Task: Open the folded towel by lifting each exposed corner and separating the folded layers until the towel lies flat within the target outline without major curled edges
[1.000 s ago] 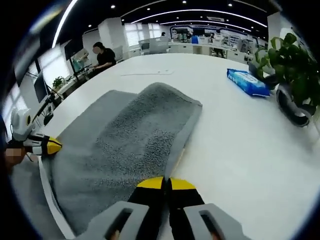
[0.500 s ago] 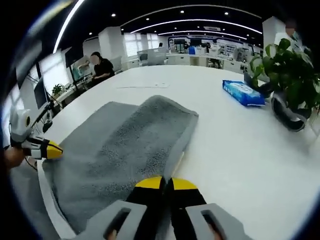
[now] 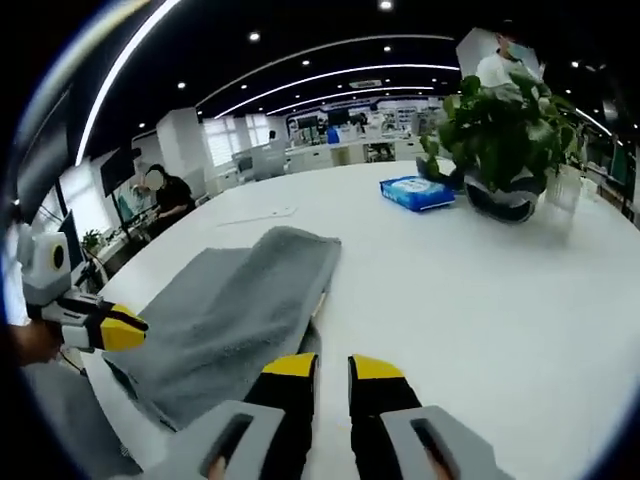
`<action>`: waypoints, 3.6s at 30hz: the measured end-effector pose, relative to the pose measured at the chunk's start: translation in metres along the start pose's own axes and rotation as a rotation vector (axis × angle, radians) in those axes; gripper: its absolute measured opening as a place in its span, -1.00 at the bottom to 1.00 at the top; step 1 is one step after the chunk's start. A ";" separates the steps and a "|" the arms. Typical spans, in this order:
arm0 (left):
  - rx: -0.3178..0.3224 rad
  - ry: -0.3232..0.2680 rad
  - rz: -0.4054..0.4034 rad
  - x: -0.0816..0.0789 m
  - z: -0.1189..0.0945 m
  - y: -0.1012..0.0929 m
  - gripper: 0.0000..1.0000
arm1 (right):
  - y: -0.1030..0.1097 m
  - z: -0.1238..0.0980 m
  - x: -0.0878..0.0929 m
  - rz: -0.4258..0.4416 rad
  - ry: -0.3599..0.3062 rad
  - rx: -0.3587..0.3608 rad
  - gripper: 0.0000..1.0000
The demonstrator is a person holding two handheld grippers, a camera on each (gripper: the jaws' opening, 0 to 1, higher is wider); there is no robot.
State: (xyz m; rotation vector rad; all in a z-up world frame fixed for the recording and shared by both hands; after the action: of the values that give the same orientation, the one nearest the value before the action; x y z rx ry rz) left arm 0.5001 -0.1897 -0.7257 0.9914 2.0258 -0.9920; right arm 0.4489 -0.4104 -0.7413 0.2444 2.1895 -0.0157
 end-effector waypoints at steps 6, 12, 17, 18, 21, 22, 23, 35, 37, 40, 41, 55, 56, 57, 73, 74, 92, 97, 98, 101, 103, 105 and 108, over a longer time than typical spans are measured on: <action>0.124 0.019 0.080 0.001 0.018 -0.030 -0.72 | -0.006 -0.018 0.022 0.023 0.020 0.037 -0.83; 0.249 0.054 0.185 0.013 0.040 -0.060 -0.59 | -0.014 -0.036 0.030 0.060 -0.006 0.070 -0.83; 0.285 0.105 0.253 0.025 0.055 -0.068 -0.52 | -0.018 -0.048 0.033 0.100 -0.026 0.088 -0.81; 0.292 0.124 0.259 0.028 0.058 -0.068 -0.51 | -0.018 -0.050 0.033 0.111 -0.026 0.089 -0.80; 0.271 0.151 0.303 0.034 0.065 -0.065 -0.51 | -0.019 -0.052 0.034 0.128 -0.035 0.087 -0.77; 0.265 0.158 0.303 0.035 0.067 -0.065 -0.52 | -0.020 -0.054 0.035 0.119 -0.033 0.095 -0.77; 0.263 0.167 0.292 0.036 0.069 -0.063 -0.54 | -0.019 -0.055 0.036 0.116 -0.032 0.096 -0.77; 0.237 0.165 0.280 0.035 0.077 -0.063 -0.96 | -0.020 -0.056 0.049 0.093 0.007 0.085 -0.77; 0.227 0.155 0.282 0.031 0.073 -0.061 -0.97 | -0.014 -0.051 0.047 0.077 0.016 0.066 -0.78; 0.216 0.131 0.263 0.023 0.068 -0.057 -0.98 | -0.004 -0.045 0.043 0.039 0.023 0.042 -0.80; 0.205 0.113 0.260 0.018 0.065 -0.055 -0.98 | 0.002 -0.041 0.041 0.015 0.033 0.020 -0.82; 0.045 -0.107 0.160 -0.042 0.021 -0.015 -0.98 | 0.066 0.030 0.017 -0.289 0.112 -0.123 -0.82; 0.032 -0.124 0.150 -0.047 0.017 -0.010 -0.98 | 0.072 0.035 0.014 -0.317 0.114 -0.140 -0.82; 0.021 -0.135 0.141 -0.049 0.013 -0.006 -0.98 | 0.073 0.037 0.014 -0.329 0.117 -0.145 -0.82; -0.193 -0.232 0.109 -0.074 -0.059 0.051 -0.98 | 0.082 0.053 0.021 -0.553 0.194 -0.176 -1.00; -0.205 -0.234 0.114 -0.074 -0.063 0.053 -0.98 | 0.082 0.053 0.021 -0.555 0.196 -0.174 -1.00; -0.421 -0.244 0.064 -0.047 -0.140 0.093 -0.98 | 0.069 0.055 0.017 -0.558 0.225 -0.150 -1.00; -0.457 -0.264 0.020 -0.036 -0.153 0.100 -0.98 | 0.058 0.054 0.015 -0.568 0.239 -0.116 -1.00; -0.462 -0.271 0.013 -0.034 -0.155 0.102 -0.98 | 0.057 0.054 0.015 -0.567 0.240 -0.114 -1.00; -0.482 -0.288 -0.040 -0.023 -0.164 0.110 -0.98 | 0.050 0.054 0.015 -0.546 0.244 -0.111 -1.00; -0.489 -0.297 -0.058 -0.017 -0.168 0.115 -0.98 | 0.047 0.053 0.014 -0.537 0.244 -0.113 -1.00; -0.500 -0.298 -0.067 -0.013 -0.172 0.118 -0.98 | 0.044 0.052 0.015 -0.535 0.241 -0.109 -1.00; -0.519 -0.304 -0.076 -0.009 -0.179 0.122 -0.98 | 0.040 0.052 0.014 -0.522 0.241 -0.108 -1.00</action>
State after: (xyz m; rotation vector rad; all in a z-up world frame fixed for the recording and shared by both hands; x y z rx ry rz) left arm 0.5660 0.0093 -0.6719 0.4592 1.9257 -0.5604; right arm 0.4901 -0.3738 -0.7804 -0.4087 2.4267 -0.1662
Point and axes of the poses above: the point that each gripper's makers call its tool centre point, and the gripper's own axes: z roughly forward along the fingers, y roughly to its left, x roughly out of its underside, the point moved 7 cm from there along -z, roughly backward along the fingers, and after that the axes turned 12 degrees about x, right-handed, at the moved point
